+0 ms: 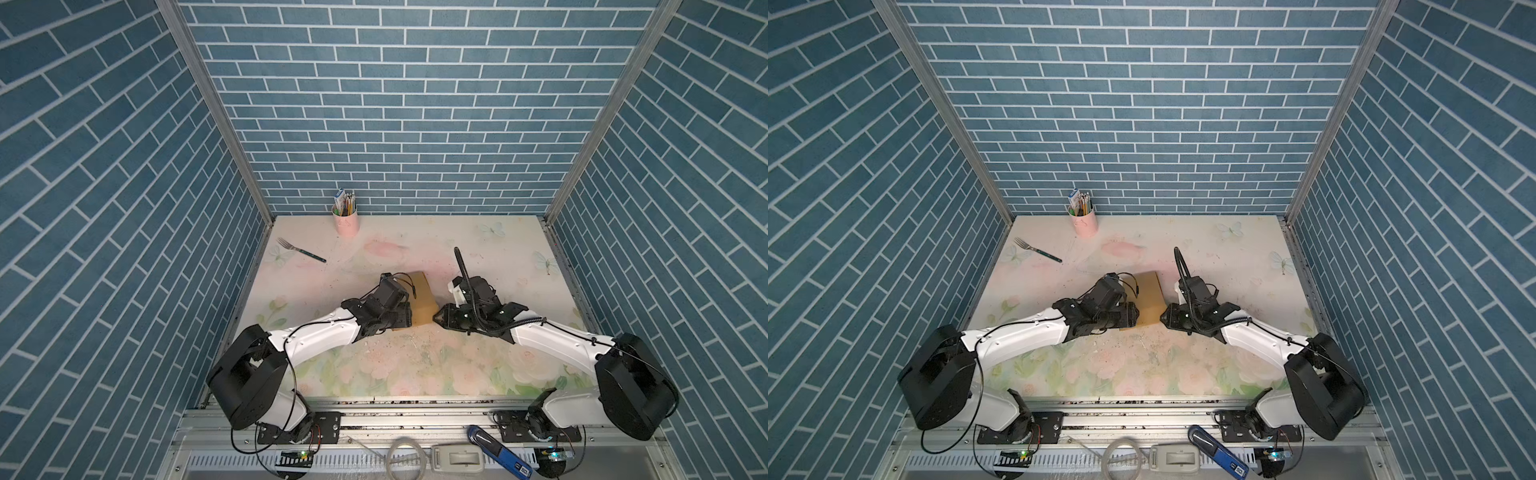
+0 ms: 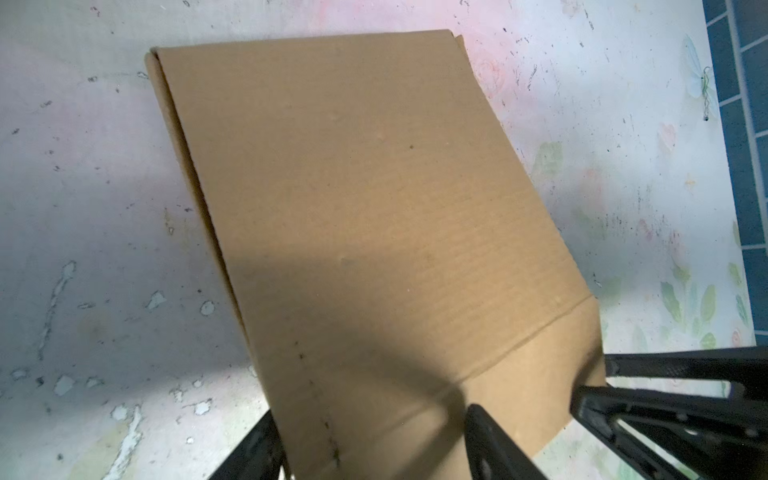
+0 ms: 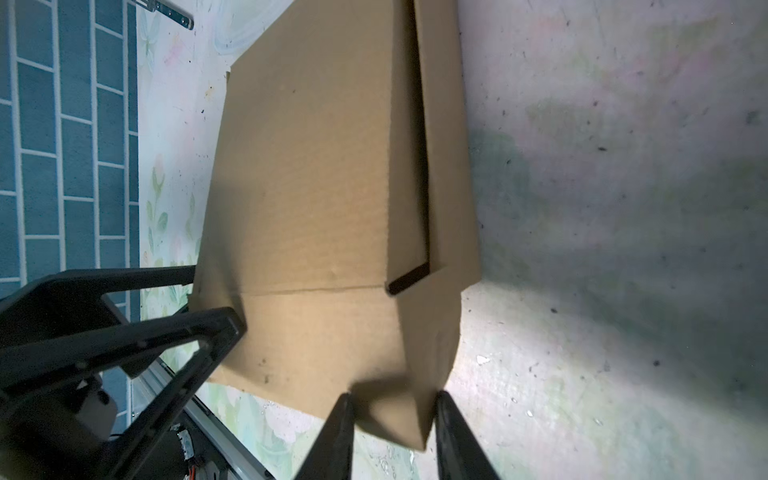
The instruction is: Fold the paper box
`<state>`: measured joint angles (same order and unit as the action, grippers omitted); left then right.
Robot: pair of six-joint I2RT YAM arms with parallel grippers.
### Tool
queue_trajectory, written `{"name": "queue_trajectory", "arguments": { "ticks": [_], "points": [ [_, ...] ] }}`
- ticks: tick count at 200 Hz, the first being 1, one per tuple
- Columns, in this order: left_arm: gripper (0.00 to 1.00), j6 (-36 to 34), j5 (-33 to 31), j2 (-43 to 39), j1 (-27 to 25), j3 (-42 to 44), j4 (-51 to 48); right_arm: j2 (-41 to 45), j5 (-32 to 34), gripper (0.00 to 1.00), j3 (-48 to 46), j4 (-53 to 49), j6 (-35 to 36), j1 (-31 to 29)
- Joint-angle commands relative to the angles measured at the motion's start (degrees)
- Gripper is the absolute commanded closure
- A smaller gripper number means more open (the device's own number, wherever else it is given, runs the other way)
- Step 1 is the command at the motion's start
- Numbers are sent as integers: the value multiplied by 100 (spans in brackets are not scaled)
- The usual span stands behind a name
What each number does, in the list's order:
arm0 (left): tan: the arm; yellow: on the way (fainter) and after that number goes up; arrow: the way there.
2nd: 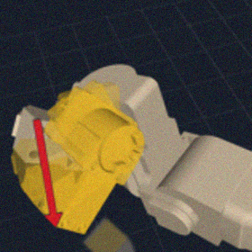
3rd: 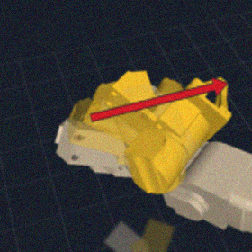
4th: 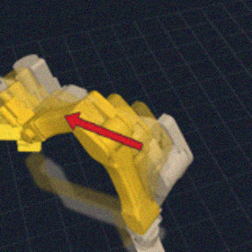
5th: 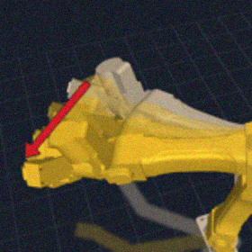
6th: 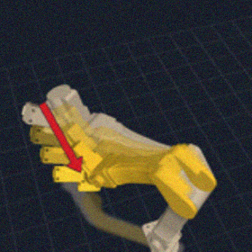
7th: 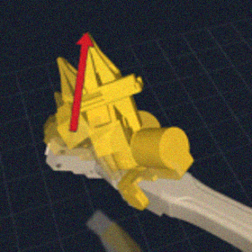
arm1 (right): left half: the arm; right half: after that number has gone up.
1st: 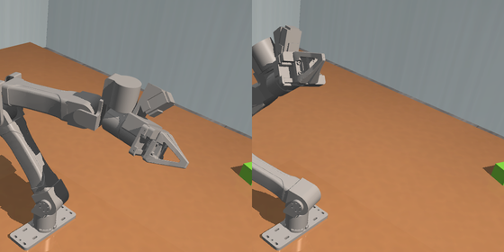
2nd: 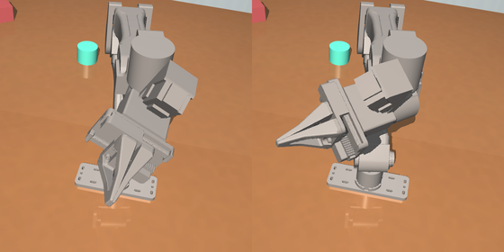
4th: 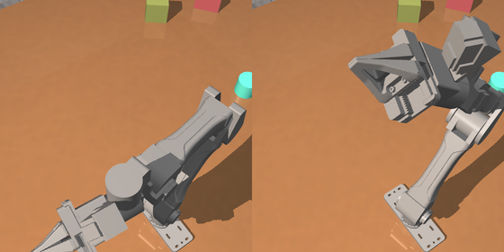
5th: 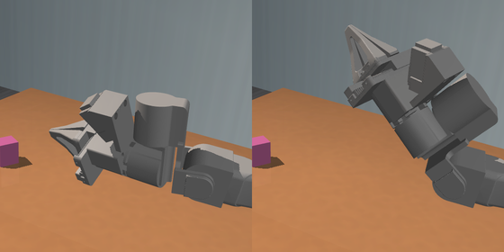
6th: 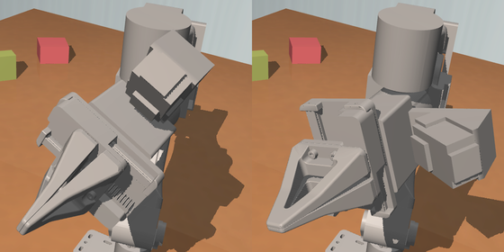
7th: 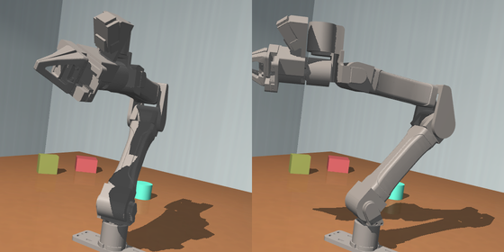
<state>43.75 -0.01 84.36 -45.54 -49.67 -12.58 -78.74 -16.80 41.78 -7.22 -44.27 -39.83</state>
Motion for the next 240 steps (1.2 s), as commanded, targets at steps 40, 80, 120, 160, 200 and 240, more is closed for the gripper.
{"name": "queue_trajectory", "arguments": {
  "ticks": [40,80,120,160,200,240],
  "points": [
    [30,46,98,-166,-183,-279,-11,140,-210,67,242,55,13,-53],
    [30,102,105,-143,-234,-298,-8,142,-201,67,271,10,24,-55],
    [30,133,85,-160,-305,-328,-35,148,-201,66,272,2,24,-51],
    [29,208,36,-213,-401,-243,-21,192,-141,66,239,-7,24,-51],
    [27,325,80,-326,-429,-11,40,235,-97,66,182,-16,28,-51],
    [26,433,148,-420,-430,119,93,245,-68,66,170,12,33,-51]
  ]
}}
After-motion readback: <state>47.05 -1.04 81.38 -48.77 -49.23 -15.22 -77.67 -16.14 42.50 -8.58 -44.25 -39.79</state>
